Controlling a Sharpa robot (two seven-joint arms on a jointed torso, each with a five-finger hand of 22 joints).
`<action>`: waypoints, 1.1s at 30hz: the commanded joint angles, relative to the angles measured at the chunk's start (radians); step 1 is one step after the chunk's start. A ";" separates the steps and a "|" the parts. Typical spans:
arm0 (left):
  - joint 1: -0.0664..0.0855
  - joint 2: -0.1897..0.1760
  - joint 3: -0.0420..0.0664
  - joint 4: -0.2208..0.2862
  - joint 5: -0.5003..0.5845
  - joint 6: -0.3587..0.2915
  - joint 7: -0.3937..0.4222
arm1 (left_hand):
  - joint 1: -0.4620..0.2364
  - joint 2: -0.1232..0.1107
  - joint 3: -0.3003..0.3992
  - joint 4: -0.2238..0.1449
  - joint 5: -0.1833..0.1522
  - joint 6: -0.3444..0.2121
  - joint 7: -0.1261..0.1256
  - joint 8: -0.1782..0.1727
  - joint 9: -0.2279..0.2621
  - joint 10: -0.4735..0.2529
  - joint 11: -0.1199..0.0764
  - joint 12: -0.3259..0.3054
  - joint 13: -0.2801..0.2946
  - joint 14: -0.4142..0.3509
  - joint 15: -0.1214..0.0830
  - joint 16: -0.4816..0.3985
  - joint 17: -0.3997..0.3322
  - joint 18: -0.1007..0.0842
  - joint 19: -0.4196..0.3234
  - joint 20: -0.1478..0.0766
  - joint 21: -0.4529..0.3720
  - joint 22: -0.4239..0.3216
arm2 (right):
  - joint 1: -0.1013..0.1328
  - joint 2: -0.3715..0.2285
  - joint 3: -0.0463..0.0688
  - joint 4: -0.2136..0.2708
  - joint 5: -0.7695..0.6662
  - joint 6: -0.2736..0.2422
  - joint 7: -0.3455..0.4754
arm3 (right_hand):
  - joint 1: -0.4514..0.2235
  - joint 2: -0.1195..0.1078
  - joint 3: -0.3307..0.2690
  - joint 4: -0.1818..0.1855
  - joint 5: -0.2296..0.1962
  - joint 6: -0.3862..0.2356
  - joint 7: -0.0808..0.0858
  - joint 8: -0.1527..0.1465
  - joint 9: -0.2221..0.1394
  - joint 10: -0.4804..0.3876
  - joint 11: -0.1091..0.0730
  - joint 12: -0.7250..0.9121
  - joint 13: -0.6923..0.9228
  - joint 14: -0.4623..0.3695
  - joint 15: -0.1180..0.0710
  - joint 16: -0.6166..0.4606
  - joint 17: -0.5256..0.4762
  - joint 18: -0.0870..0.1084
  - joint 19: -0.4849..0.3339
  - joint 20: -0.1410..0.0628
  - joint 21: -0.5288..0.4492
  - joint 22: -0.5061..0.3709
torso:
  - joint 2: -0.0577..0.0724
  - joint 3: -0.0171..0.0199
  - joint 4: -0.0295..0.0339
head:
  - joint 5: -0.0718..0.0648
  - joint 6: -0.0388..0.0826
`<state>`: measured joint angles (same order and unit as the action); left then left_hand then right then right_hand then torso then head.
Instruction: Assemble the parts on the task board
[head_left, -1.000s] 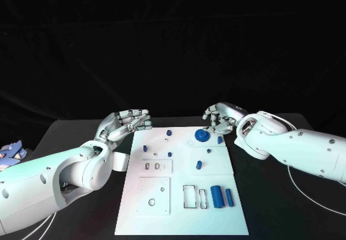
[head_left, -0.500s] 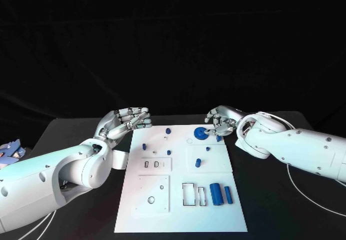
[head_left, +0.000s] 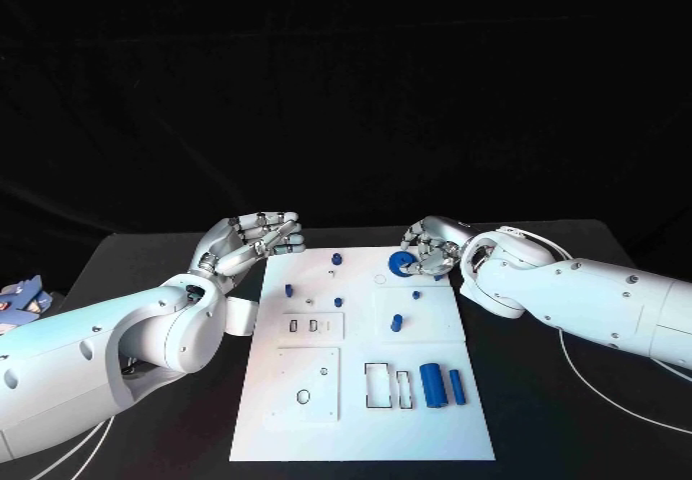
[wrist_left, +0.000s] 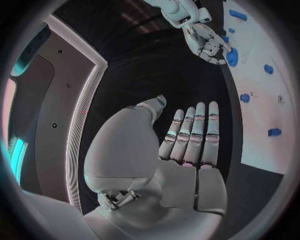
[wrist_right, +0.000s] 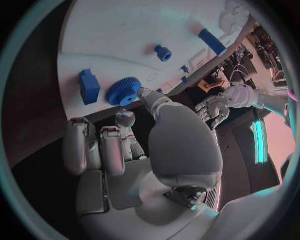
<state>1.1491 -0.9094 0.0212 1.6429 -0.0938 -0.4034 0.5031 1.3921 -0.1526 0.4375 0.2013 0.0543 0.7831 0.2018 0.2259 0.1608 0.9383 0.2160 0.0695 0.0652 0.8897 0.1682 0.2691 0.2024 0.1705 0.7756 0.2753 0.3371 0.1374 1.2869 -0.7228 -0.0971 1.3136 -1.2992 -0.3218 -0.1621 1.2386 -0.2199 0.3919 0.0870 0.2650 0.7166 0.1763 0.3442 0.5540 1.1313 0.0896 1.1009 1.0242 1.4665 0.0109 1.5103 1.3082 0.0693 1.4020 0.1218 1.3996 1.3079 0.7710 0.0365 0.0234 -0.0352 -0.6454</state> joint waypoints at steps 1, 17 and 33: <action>0.001 0.002 0.001 0.002 0.001 0.019 0.007 | -0.006 0.001 0.004 -0.002 -0.001 0.001 0.071 -0.001 0.000 0.000 0.001 0.000 0.001 -0.003 0.004 -0.006 0.001 0.011 0.004 0.003 0.005 -0.001 | -0.001 0.007 0.000 -0.008 -0.020 0.016 -0.014 | 0.015 0.003 -0.001 0.004 -0.007 -0.007 0.000 0.006 0.002 0.015 0.001 0.017 0.017 0.073 0.006 0.008 0.110 -0.013 0.010 0.001 0.008 0.045 | -0.001 0.0001 0.0001 | 0.001 -0.002; 0.001 0.003 0.001 0.001 0.001 0.017 0.007 | -0.006 0.001 0.004 -0.002 -0.001 0.001 0.071 -0.001 0.000 0.000 0.001 0.000 0.001 -0.003 0.004 -0.006 0.001 0.011 0.004 0.003 0.005 -0.001 | -0.004 0.023 -0.002 -0.026 -0.022 0.037 -0.018 | 0.030 0.017 0.013 0.006 -0.005 0.016 -0.002 0.018 0.003 0.041 0.000 0.068 0.065 0.077 0.006 0.018 0.133 -0.015 0.018 0.002 0.016 0.058 | 0.000 0.0013 -0.0005 | 0.006 -0.008; 0.001 0.002 0.001 0.000 0.001 0.016 0.005 | -0.007 0.002 0.005 -0.004 -0.001 0.002 0.071 -0.002 0.000 0.000 0.001 -0.001 0.001 -0.003 0.003 -0.006 0.002 0.011 0.004 0.003 0.006 -0.001 | -0.006 0.023 -0.004 -0.024 -0.085 0.044 -0.032 | 0.063 0.030 0.094 -0.014 -0.043 0.083 -0.013 0.020 -0.013 0.071 -0.011 0.114 0.107 0.079 -0.003 0.024 0.149 -0.019 0.028 -0.005 0.027 0.078 | 0.000 0.0005 -0.0009 | 0.007 -0.012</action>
<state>1.1491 -0.9090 0.0214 1.6417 -0.0937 -0.4030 0.5025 1.3921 -0.1526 0.4404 0.1985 0.0542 0.7831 0.2018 0.2260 0.1609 0.9383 0.2161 0.0695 0.0652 0.8897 0.1682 0.2691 0.2032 0.1705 0.7756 0.2753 0.3371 0.1375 1.2849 -0.6998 -0.0978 1.2894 -1.3319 -0.3015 -0.1761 1.2902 -0.1896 0.4820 0.0719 0.2259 0.7936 0.1639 0.3612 0.5403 1.1972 0.0768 1.2123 1.1309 1.4665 0.0108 1.5299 1.3077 0.0693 1.4235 0.1146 1.4230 1.3074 0.7709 0.0372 0.0222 -0.0285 -0.6569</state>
